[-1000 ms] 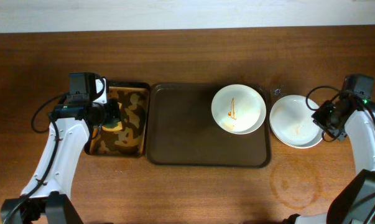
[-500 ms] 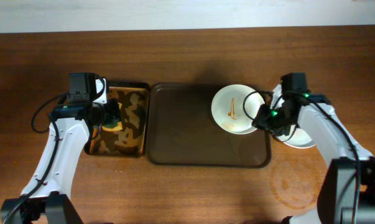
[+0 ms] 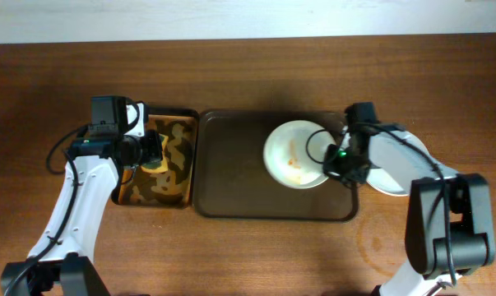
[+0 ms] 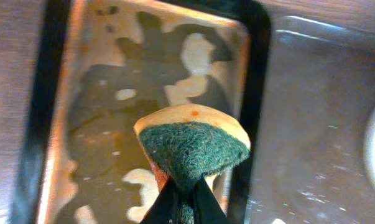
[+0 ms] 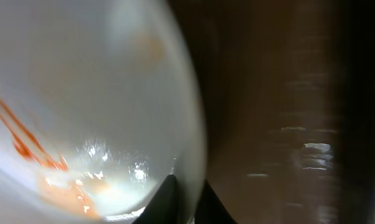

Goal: Clean dirty plates on tray and stack at the side
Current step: 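Grip the back-right plate rim with the right gripper and pull it center, then scrub the back-right plate with the sponge in the left gripper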

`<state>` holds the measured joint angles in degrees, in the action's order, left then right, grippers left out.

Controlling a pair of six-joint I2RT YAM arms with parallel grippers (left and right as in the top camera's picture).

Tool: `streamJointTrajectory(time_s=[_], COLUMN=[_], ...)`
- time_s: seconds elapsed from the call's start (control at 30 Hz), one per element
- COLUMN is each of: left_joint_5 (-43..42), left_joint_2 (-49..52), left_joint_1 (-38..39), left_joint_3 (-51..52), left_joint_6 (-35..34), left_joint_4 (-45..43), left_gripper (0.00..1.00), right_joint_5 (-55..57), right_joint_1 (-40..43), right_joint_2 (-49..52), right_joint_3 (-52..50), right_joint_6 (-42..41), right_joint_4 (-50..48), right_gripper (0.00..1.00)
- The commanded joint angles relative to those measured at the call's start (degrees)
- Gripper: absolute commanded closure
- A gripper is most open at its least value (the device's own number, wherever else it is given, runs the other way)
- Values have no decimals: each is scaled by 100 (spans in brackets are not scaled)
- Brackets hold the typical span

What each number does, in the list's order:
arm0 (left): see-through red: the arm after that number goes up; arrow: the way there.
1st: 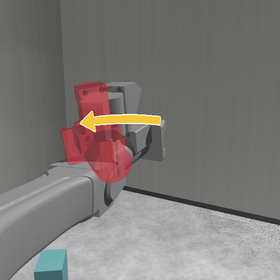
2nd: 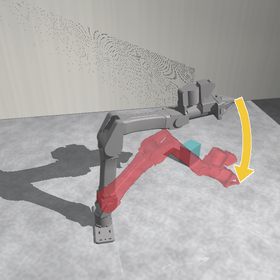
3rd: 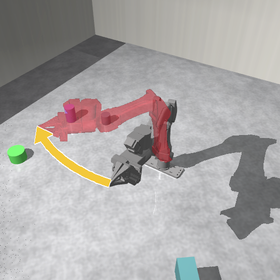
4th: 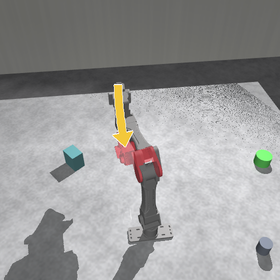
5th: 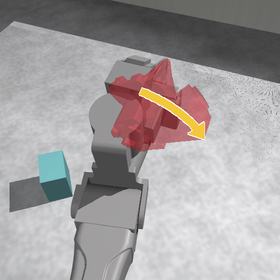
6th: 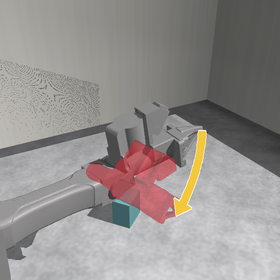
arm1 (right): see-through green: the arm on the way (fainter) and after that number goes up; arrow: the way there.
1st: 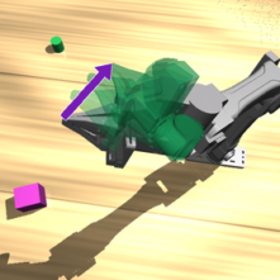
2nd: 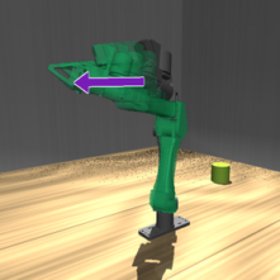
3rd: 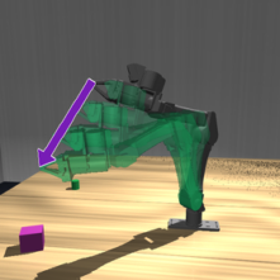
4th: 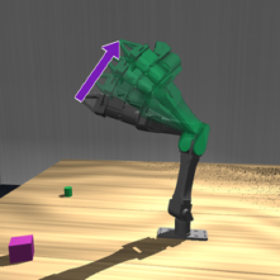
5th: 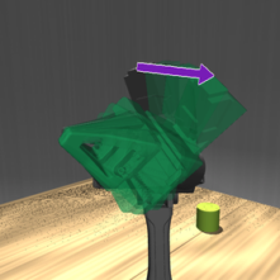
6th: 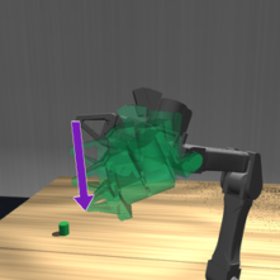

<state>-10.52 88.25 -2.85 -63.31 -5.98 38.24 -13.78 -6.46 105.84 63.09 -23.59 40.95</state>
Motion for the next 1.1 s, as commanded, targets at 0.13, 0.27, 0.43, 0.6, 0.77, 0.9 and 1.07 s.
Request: streamJointTrajectory(time_s=[0.13, 0.27, 0.43, 0.6, 0.77, 0.9, 1.07], left_joint_5=[-984, -964, -911, -1572, -1930, -1919, -1405], left_joint_2=[33, 173, 938, 1679, 2050, 2168, 2168], left_joint_1=[1014, 1851, 2594, 2914, 3025, 3248, 3379], left_joint_3=[37, 37, 37, 37, 37, 37, 48], left_joint_6=[-485, -1650, -3991, -3982, -4223, -4264, -4544], left_joint_4=[-328, -717, -1025, -1921, -2232, -2393, -2323], left_gripper=[100, 100, 100, 100, 100, 100, 100], right_joint_5=[37, 61, 98, 98, 101, 98, 98], right_joint_1=[-1058, -1115, -1115, -1115, -1115, -1115, -1115], right_joint_2=[50, 50, 50, 50, 50, 50, 50], right_joint_3=[-57, -57, -57, -57, -57, -57, -57], right_joint_6=[-203, -254, -393, -393, -391, -391, -393], right_joint_4=[-249, -282, -289, -286, -289, -289, -282], right_gripper=[96, 96, 96, 96, 96, 96, 96])
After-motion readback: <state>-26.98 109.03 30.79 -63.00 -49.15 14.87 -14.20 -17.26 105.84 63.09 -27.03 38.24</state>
